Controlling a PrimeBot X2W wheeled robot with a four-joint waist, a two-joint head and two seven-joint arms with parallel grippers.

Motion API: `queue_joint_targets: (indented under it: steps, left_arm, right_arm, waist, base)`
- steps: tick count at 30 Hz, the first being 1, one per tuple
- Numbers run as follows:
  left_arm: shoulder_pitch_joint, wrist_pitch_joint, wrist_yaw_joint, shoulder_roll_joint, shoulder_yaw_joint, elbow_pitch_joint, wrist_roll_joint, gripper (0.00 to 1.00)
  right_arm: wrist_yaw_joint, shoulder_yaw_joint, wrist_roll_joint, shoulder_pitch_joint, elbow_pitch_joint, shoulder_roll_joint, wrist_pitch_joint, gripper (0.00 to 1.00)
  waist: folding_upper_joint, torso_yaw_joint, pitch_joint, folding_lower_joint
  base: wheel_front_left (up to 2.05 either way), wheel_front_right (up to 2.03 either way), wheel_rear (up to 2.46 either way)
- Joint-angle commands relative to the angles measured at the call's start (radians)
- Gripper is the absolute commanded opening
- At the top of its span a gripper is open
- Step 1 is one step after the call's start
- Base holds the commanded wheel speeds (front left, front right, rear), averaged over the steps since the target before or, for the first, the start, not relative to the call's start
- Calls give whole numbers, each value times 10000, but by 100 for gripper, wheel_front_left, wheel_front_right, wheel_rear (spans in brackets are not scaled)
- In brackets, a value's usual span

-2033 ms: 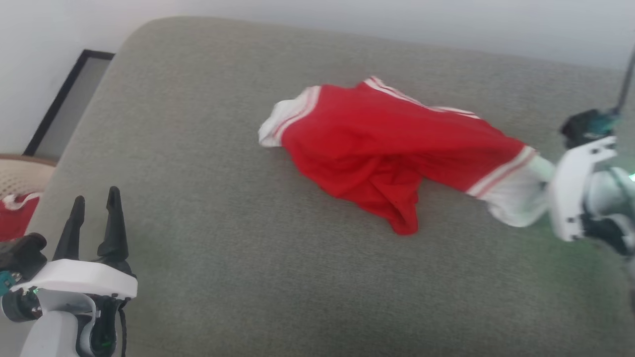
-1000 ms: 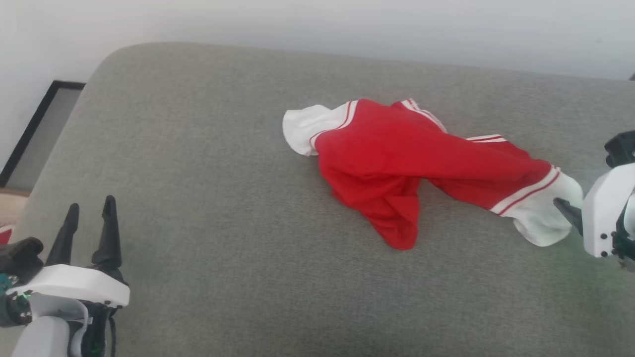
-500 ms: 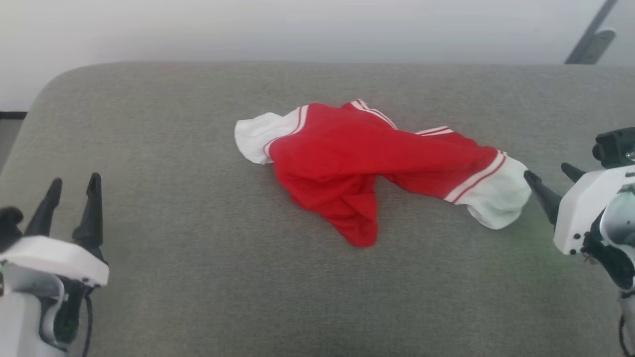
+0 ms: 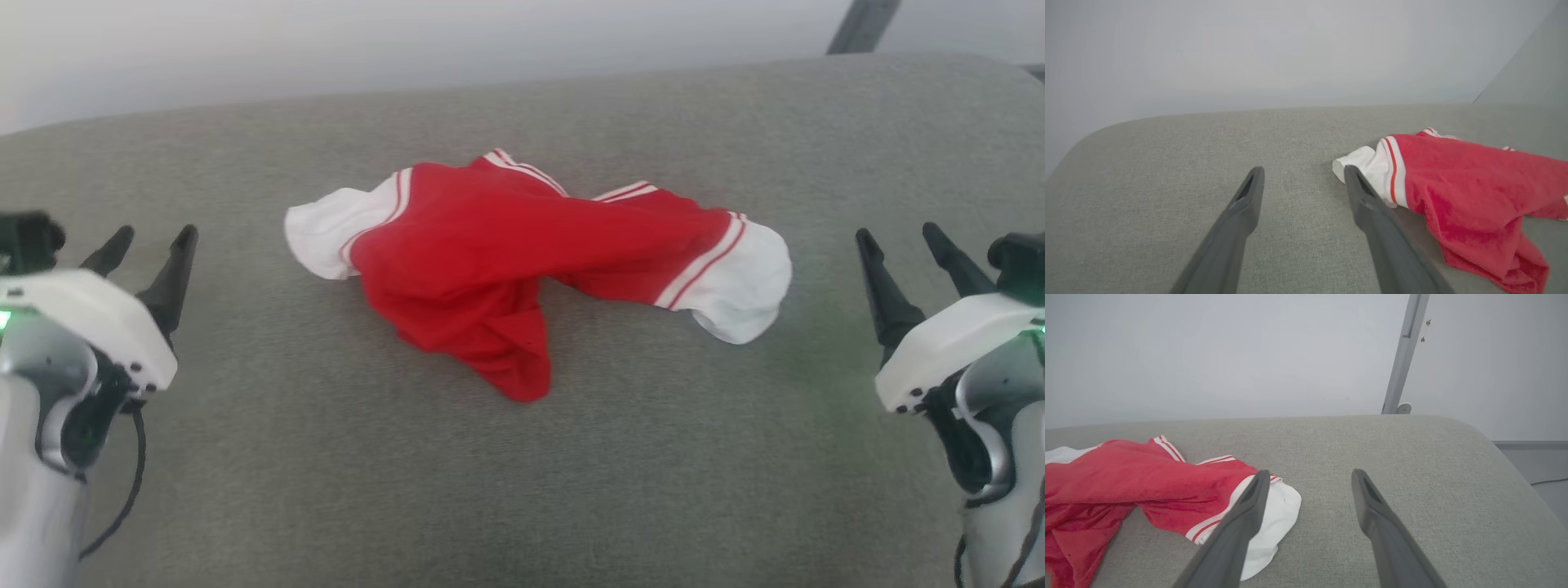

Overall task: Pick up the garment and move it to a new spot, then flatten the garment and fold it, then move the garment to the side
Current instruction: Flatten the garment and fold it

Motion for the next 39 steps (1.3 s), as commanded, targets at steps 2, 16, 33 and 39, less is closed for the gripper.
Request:
queue_joint_targets:
  steps: [2,16,33,39]
  left_arm:
    - [-459,609,-24,130,-246,147,-24,100]
    - [-2891,4156,252,223,-1479,1466,-28,100]
    - [-4249,5719,870,-107,-2083,3747,176,0]
    - [-4456,5512,927,-239,-2009,4426,29,0]
  right_arm:
    - [1,-137,-190,165,48,214,-227,100]
    - [1,-141,-702,156,-126,1050,-1417,100]
    - [1,309,-948,-317,-197,1345,-2382,100]
    - [1,331,-941,-491,-152,1252,-2382,100]
  waist:
    - [0,-309,128,0]
    - [0,-1301,863,0]
    - [0,-1693,2043,0]
    - [0,-1647,2193,0]
  base:
    - [0,0,0]
    - [0,0,0]
    - [0,0,0]
    - [0,0,0]
